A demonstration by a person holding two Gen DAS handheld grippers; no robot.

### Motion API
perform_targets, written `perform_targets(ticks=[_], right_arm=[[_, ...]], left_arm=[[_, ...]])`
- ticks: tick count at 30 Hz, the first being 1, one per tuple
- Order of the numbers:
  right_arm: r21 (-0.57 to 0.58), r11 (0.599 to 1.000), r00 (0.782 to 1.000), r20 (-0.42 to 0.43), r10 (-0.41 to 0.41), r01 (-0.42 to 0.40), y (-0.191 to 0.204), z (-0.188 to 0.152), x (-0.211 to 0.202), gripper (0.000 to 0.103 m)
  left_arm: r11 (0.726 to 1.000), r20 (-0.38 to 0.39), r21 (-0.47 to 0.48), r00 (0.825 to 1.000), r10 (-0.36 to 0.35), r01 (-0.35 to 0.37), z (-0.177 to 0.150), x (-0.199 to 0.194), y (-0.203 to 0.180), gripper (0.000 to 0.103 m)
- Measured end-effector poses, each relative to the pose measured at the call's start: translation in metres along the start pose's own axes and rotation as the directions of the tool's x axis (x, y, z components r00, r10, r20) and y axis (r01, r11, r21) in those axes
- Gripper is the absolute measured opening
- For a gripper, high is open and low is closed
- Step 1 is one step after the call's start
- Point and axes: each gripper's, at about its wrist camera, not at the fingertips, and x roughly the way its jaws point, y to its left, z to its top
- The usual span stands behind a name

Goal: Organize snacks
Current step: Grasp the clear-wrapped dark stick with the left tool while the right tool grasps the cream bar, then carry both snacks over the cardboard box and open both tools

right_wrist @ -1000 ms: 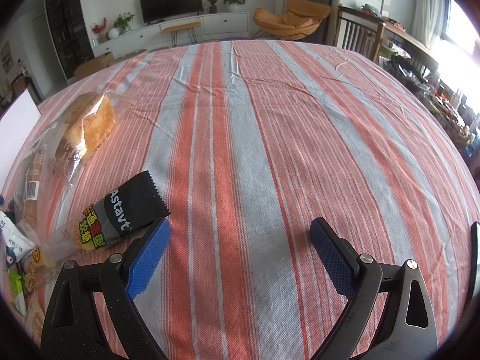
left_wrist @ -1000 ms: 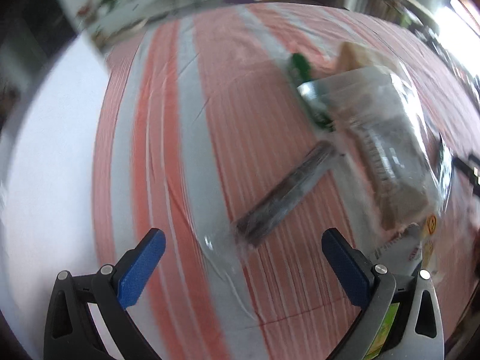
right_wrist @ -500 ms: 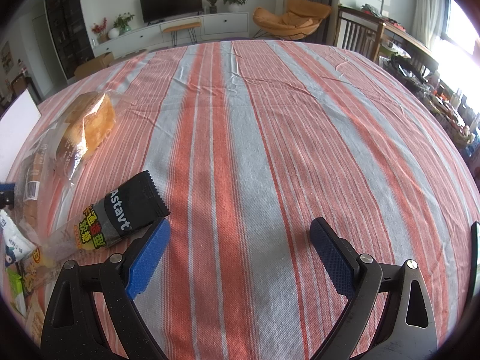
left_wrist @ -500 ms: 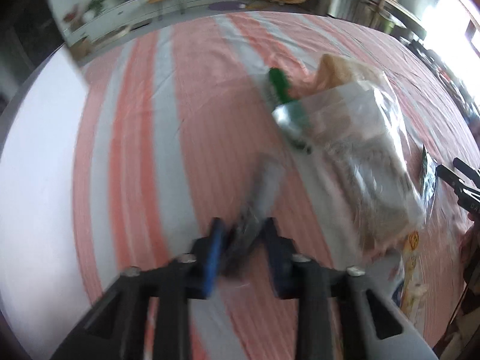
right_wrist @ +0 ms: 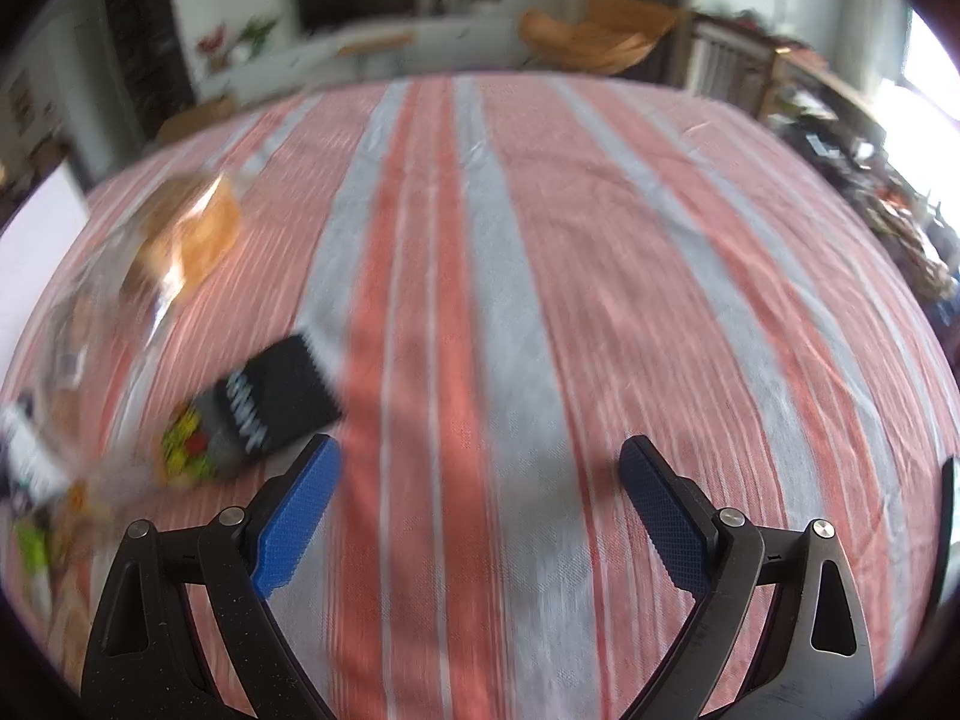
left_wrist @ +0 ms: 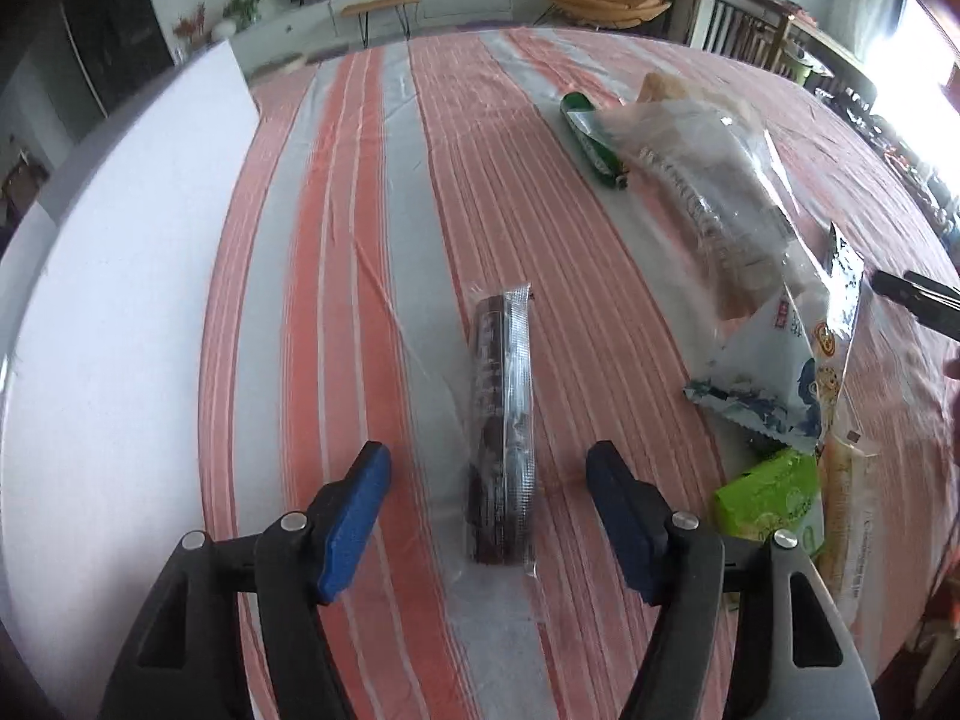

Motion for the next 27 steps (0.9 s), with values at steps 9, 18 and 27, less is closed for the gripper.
perform_targets(ticks=[9, 18, 27], right_arm=[[-0.038, 0.92, 0.899, -0.232, 0.371, -0.39, 0.133, -0.066, -0.071, 0.092], [-0.199, 0.972, 0.981, -0.17, 0.092, -0.125, 0.18, -0.075, -0.048, 0.065], [0.14, 0.947, 0.937, -0.163, 0.309, -0.288, 0.086, -0.068, -0.071, 0.031]], left_arm=[[0.993, 0.093, -0.093, 0.993, -0.067, 0.075, -0.019, -0.017, 0.009, 0.018], [0.98, 0.227, -0.148, 0.969, -0.1, 0.136, -0.05, -0.075, 0.016, 0.018], [0.942, 0.355, -0.206, 0.918, -0.179, 0.263, -0.057, -0.124, 0.022, 0.018]])
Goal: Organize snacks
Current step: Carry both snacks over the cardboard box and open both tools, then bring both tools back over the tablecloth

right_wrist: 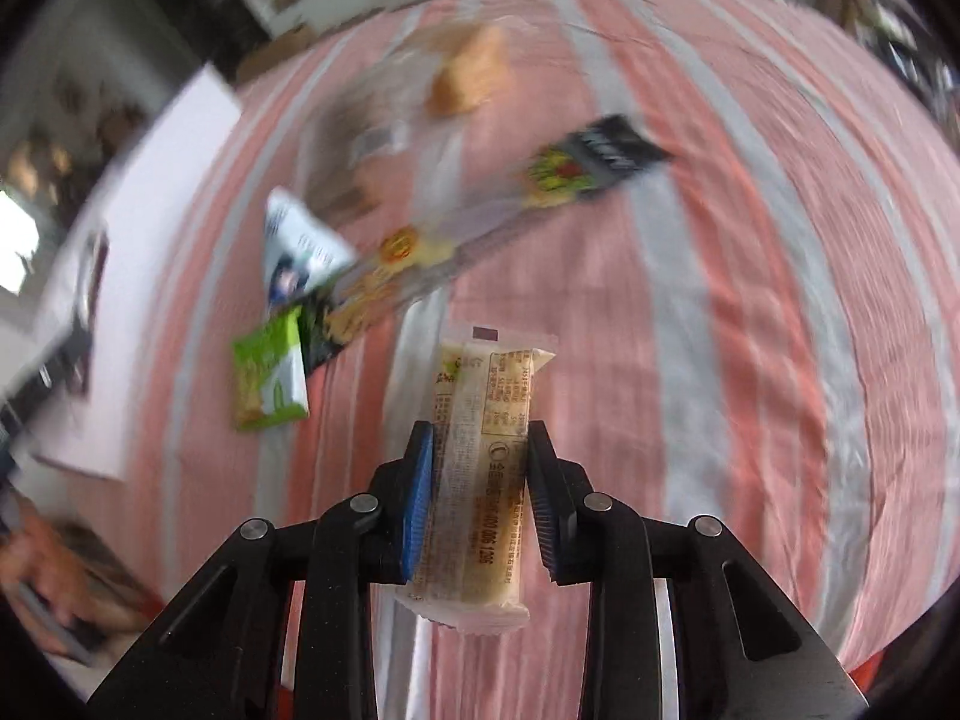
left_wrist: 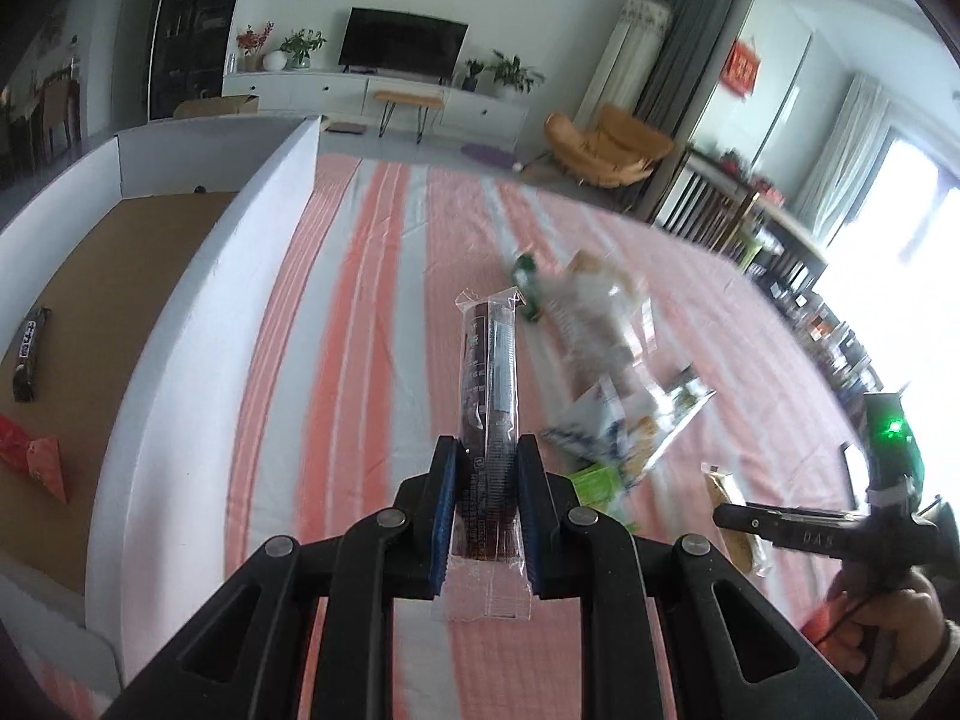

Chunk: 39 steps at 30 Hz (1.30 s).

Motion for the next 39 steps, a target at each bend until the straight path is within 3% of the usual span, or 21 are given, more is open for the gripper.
perform_targets(ticks=[5, 10, 13, 18, 21, 23, 24, 26, 27, 28, 31, 35, 39], right_arm=[[0.075, 0.985, 0.987, 0.066, 0.149, -0.154, -0.013, 0.015, -0.037, 0.031], [-0.017, 0.966, 0.961, 0.098, 0.26, -0.26, 0.035, 0.034, -0.063, 0.031], [-0.102, 0.934, 0.934, 0.074, 0.351, -0.343, 0.093, 0.053, -0.066, 0.031], [-0.252, 0.852, 0.881, -0.001, 0.474, -0.459, 0.214, 0.072, -0.057, 0.031], [-0.321, 0.814, 0.867, -0.053, 0.495, -0.484, 0.281, 0.072, -0.035, 0.031], [-0.356, 0.8, 0.87, -0.087, 0.485, -0.482, 0.316, 0.07, -0.018, 0.031], [-0.377, 0.796, 0.876, -0.105, 0.47, -0.473, 0.334, 0.067, -0.006, 0.032], [-0.401, 0.803, 0.894, -0.115, 0.432, -0.44, 0.348, 0.063, 0.009, 0.042], [-0.411, 0.812, 0.906, -0.107, 0.409, -0.415, 0.348, 0.061, 0.015, 0.058], [-0.413, 0.817, 0.91, -0.09, 0.404, -0.403, 0.344, 0.058, 0.014, 0.067], [-0.44, 0.841, 0.938, -0.004, 0.348, -0.314, 0.309, 0.053, 0.01, 0.069], [-0.439, 0.895, 0.97, 0.175, 0.168, -0.076, 0.222, 0.059, 0.009, 0.07], [-0.358, 0.914, 0.951, 0.298, -0.081, 0.19, 0.122, 0.057, 0.015, 0.071]], left_arm=[[0.998, 0.073, -0.019, 0.996, -0.054, 0.056, 0.018, -0.036, 0.001, 0.018], [0.995, 0.15, -0.081, 0.988, -0.044, 0.057, 0.042, -0.081, 0.033, 0.018], [0.993, 0.196, -0.113, 0.979, 0.051, -0.029, 0.053, -0.108, 0.065, 0.018], [0.964, 0.187, -0.211, 0.962, 0.2, -0.16, 0.057, -0.133, 0.133, 0.018], [0.94, 0.162, -0.246, 0.946, 0.28, -0.236, 0.052, -0.138, 0.167, 0.018], [0.922, 0.142, -0.263, 0.934, 0.328, -0.284, 0.047, -0.136, 0.183, 0.019], [0.905, 0.121, -0.277, 0.923, 0.366, -0.322, 0.043, -0.135, 0.192, 0.019], [0.873, 0.086, -0.304, 0.902, 0.424, -0.381, 0.035, -0.13, 0.205, 0.035], [0.859, 0.065, -0.318, 0.894, 0.442, -0.402, 0.03, -0.126, 0.209, 0.056], [0.848, 0.054, -0.331, 0.889, 0.454, -0.413, 0.026, -0.125, 0.212, 0.074], [0.841, 0.074, -0.351, 0.884, 0.462, -0.411, 0.015, -0.121, 0.205, 0.079], [0.887, 0.1, -0.323, 0.92, 0.38, -0.331, 0.015, -0.109, 0.17, 0.079], [0.957, 0.138, -0.207, 0.962, 0.234, -0.203, 0.03, -0.093, 0.103, 0.084]])
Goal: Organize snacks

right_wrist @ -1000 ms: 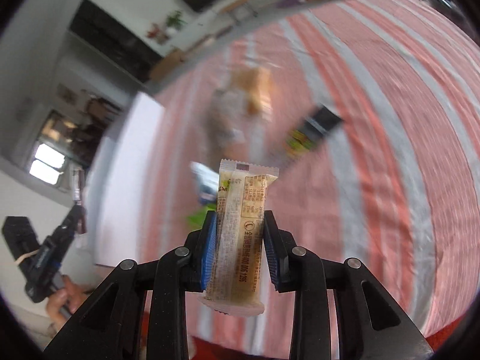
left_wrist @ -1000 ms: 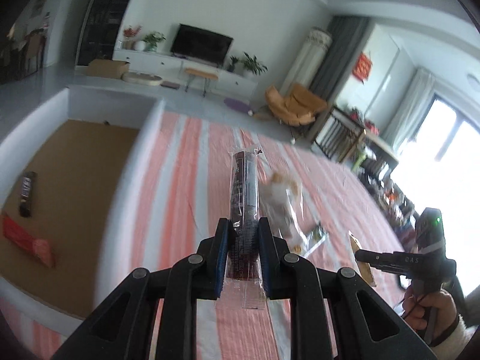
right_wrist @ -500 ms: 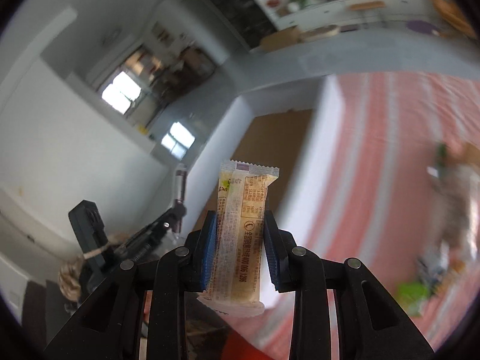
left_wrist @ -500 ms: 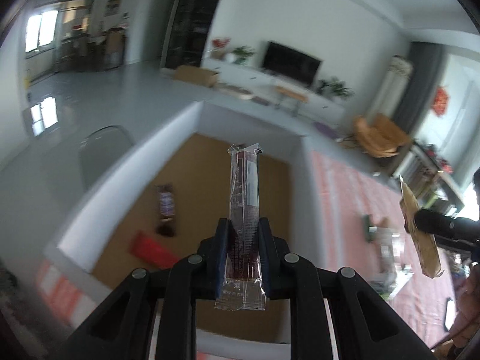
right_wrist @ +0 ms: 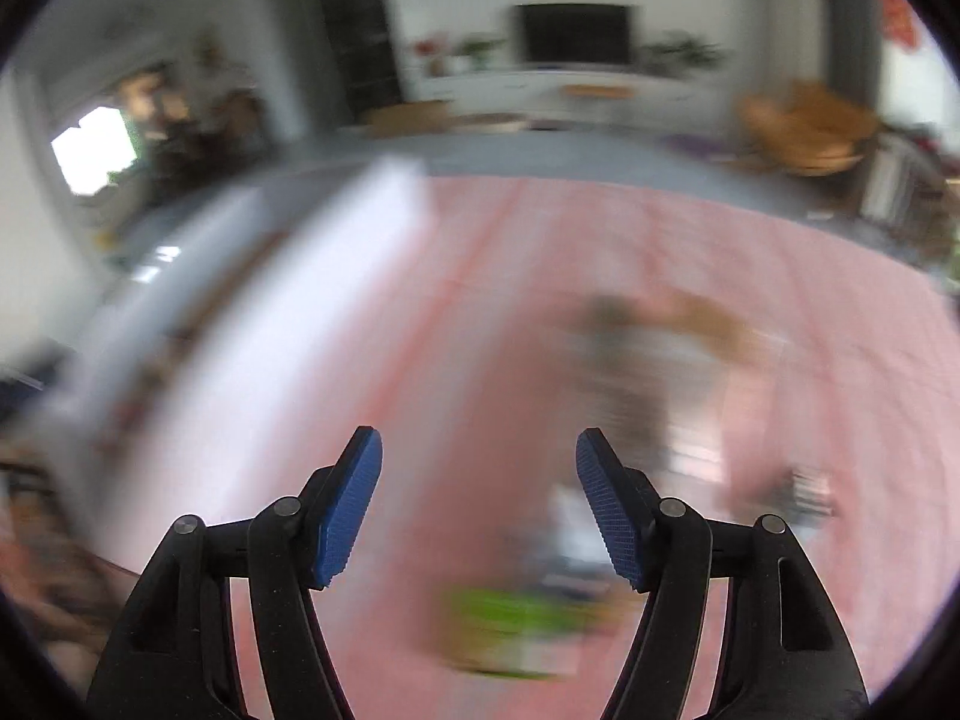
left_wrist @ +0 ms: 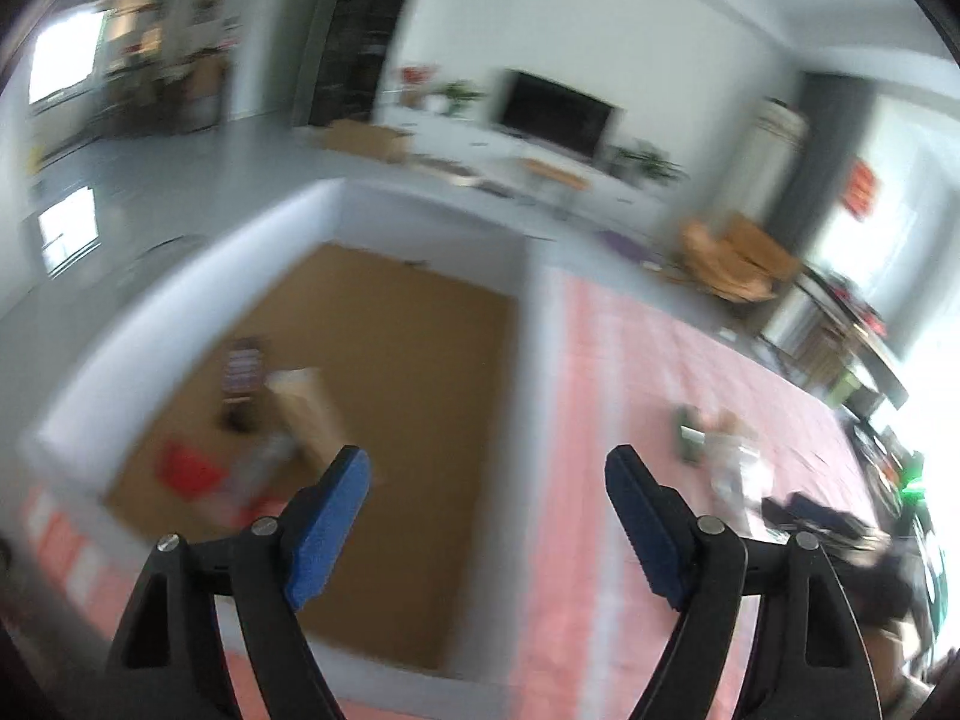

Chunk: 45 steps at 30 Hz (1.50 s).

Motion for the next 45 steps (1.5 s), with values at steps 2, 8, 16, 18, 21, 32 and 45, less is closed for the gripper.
perform_targets(ticks=[2, 8, 16, 18, 21, 32, 45], right_arm=[[0.026, 0.993, 0.993, -0.02, -0.116, 0.116, -0.044, -0.023, 0.004, 0.071], [0.152, 0.923, 0.935, -0.08, -0.346, 0.354, -0.147, -0.079, -0.001, 0.071], [0.242, 0.889, 0.921, -0.11, -0.373, 0.389, -0.187, -0.089, 0.006, 0.077], [0.243, 0.889, 0.922, -0.111, -0.372, 0.388, -0.186, -0.092, 0.003, 0.079], [0.29, 0.892, 0.938, -0.113, -0.327, 0.346, -0.197, -0.094, 0.007, 0.08], [0.323, 0.887, 0.944, -0.118, -0.31, 0.331, -0.203, -0.096, 0.003, 0.085], [0.323, 0.887, 0.944, -0.118, -0.31, 0.331, -0.203, -0.096, 0.003, 0.085]], left_arm=[[0.993, -0.015, 0.08, 0.996, -0.082, 0.083, -0.011, 0.004, -0.045, 0.091], [0.947, -0.143, 0.252, 0.976, -0.166, 0.198, -0.054, 0.05, -0.141, 0.098], [0.942, -0.236, 0.321, 0.972, -0.016, 0.093, -0.107, 0.122, -0.16, 0.098], [0.945, -0.249, 0.318, 0.969, 0.011, 0.071, -0.111, 0.136, -0.151, 0.098], [0.958, -0.261, 0.278, 0.965, 0.011, 0.064, -0.112, 0.151, -0.139, 0.098], [0.964, -0.236, 0.259, 0.972, -0.002, 0.065, -0.113, 0.166, -0.126, 0.098], [0.967, -0.238, 0.233, 0.97, -0.044, 0.101, -0.109, 0.166, -0.124, 0.102]])
